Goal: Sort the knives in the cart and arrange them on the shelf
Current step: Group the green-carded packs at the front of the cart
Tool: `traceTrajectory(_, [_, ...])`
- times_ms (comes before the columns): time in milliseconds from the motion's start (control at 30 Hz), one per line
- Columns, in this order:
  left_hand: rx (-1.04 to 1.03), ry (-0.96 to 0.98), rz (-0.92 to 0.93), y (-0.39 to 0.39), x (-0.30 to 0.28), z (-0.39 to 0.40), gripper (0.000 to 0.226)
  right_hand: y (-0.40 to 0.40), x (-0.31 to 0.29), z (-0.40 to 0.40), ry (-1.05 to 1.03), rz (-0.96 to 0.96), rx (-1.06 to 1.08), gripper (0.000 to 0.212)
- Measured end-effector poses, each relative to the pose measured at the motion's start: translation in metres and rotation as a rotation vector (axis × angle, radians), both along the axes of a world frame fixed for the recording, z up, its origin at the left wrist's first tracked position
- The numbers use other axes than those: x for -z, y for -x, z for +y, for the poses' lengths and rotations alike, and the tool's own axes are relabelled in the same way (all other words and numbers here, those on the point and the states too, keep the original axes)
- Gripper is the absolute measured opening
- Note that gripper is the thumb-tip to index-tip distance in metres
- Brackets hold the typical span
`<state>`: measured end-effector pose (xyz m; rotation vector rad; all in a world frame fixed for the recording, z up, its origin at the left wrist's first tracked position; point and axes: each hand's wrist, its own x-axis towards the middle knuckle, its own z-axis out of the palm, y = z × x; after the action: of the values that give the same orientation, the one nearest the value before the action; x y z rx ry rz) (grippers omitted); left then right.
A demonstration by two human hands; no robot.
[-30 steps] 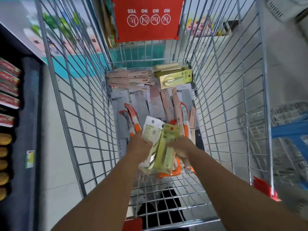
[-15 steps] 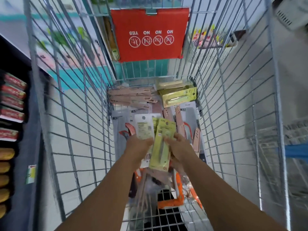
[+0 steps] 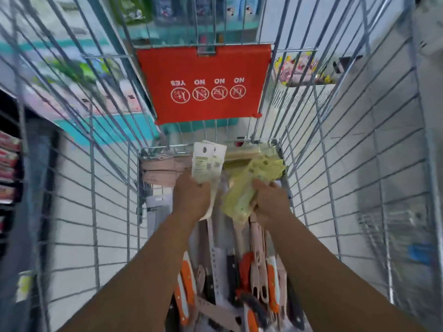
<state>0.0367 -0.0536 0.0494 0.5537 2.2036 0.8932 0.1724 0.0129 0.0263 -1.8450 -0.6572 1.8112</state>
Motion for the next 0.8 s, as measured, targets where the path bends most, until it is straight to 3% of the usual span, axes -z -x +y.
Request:
traceTrajectory(167, [0.262,-0.059,0.189,0.008,0.001,0.034,0.048,0.031,0.001,0.053,-0.026,0.105,0.2,0.026])
traceTrajectory(367, [0.589,-0.026,0.486,-0.011,0.002,0.076,0.057,0.033,0.006,0.075,0.039,0.093,0.184,0.005])
traceTrajectory(433, [0.671,0.014,0.542,-0.018,0.007,0.085,0.064,0.027,0.006,0.072,0.044,0.147,0.185,0.012])
traceTrajectory(500, [0.743,0.07,0.601,-0.025,0.012,0.091,0.067,0.02,0.009,0.069,0.031,0.117,0.147,0.036])
traceTrajectory(533, [0.787,0.096,0.625,-0.029,0.014,0.094,0.068,0.017,0.01,0.067,0.045,0.118,0.148,0.035])
traceTrajectory(633, [0.926,0.178,0.626,-0.042,0.023,0.103,0.075,0.008,0.01,0.069,0.063,0.137,0.174,0.029])
traceTrajectory(800, [1.023,0.156,0.437,-0.04,0.036,0.109,0.08,0.01,0.018,0.067,-0.109,-0.136,0.017,0.043])
